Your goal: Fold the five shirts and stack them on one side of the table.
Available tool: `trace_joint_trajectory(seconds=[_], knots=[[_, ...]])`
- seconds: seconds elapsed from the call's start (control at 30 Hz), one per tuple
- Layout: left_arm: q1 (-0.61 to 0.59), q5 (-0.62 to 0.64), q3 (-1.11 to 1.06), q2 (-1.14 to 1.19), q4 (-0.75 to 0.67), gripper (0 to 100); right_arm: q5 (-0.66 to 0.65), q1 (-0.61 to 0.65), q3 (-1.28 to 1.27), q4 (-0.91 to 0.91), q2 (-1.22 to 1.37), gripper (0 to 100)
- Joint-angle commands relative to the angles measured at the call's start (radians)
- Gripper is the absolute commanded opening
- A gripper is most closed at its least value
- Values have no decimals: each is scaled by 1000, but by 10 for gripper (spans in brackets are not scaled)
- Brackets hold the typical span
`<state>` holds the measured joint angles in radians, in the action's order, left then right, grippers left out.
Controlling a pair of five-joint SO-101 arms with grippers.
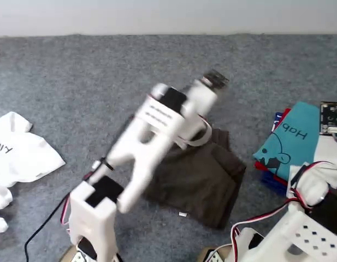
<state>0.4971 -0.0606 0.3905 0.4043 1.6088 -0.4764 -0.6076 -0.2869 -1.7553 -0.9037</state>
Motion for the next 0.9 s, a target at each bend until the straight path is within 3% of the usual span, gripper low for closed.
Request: trace_joint_trajectory(seconds=[0.0, 0.27, 0.5, 0.87], knots=[[-83, -32, 39, 37, -66, 14, 9, -8, -32, -38, -8, 43], [-107, -55, 45, 190, -94, 14, 6, -8, -48, -38, -10, 43], [-269, -83, 186, 342, -140, 14, 2, -12, -48, -38, -10, 43], [-336, -92, 595, 471, 150, 14, 8, -8, -48, -44, -10, 44]])
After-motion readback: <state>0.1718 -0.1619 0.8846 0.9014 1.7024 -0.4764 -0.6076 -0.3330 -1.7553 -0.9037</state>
